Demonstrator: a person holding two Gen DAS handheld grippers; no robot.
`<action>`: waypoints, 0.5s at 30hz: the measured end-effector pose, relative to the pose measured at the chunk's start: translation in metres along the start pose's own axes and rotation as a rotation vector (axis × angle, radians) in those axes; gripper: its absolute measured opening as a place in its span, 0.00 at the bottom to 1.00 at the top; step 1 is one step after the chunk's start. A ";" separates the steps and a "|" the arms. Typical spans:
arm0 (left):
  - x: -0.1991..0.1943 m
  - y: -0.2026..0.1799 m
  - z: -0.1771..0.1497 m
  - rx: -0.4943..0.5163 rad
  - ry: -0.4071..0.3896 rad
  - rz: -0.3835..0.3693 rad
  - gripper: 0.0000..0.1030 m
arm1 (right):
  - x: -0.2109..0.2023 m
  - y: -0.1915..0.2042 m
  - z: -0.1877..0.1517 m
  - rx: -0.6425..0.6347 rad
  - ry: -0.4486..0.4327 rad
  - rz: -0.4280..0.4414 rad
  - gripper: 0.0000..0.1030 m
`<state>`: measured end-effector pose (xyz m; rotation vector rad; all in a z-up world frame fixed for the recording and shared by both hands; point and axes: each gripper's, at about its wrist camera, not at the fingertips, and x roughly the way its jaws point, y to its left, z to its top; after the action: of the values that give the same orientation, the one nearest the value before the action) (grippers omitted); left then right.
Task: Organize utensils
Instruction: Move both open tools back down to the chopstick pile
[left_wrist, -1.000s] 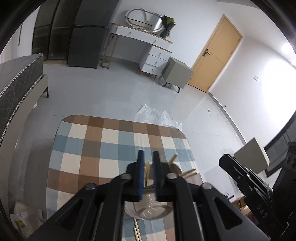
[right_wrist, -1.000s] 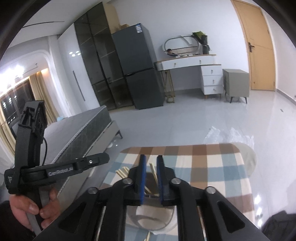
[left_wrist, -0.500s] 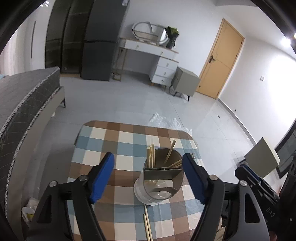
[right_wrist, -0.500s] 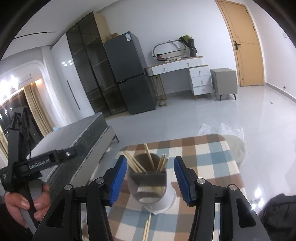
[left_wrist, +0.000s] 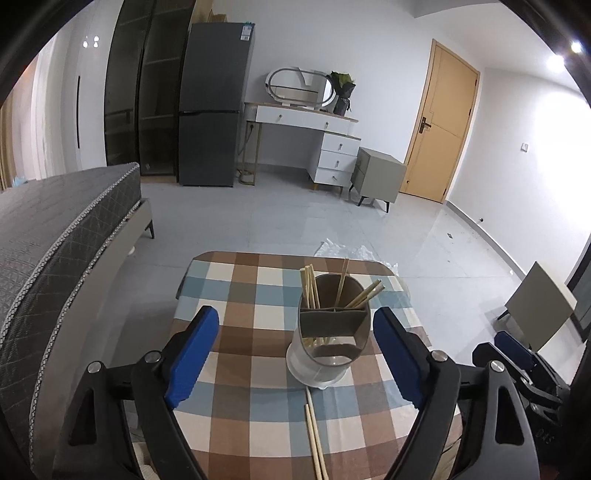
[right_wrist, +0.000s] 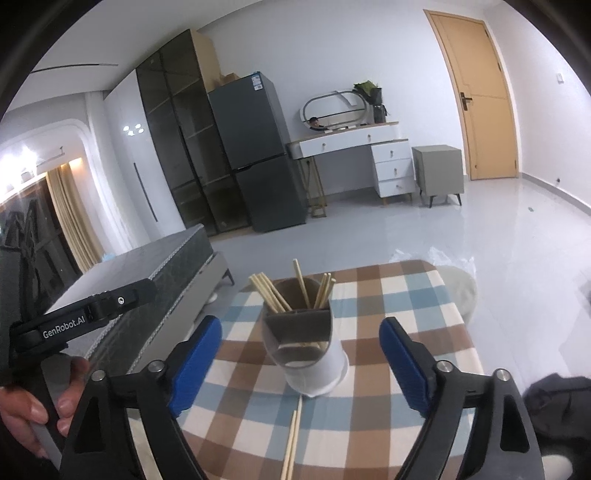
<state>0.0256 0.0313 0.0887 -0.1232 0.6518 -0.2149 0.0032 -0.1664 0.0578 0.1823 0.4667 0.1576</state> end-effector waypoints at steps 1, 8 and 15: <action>-0.001 0.000 -0.002 0.005 -0.004 0.009 0.81 | -0.001 0.001 -0.002 -0.006 -0.005 -0.005 0.89; -0.007 0.003 -0.018 0.009 -0.042 0.021 0.87 | -0.013 0.008 -0.023 -0.036 -0.034 -0.028 1.00; -0.001 0.002 -0.040 0.010 -0.049 0.039 0.96 | -0.012 0.014 -0.043 -0.094 -0.039 -0.060 1.00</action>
<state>0.0007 0.0318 0.0573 -0.1059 0.6035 -0.1768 -0.0287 -0.1492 0.0278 0.0792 0.4246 0.1170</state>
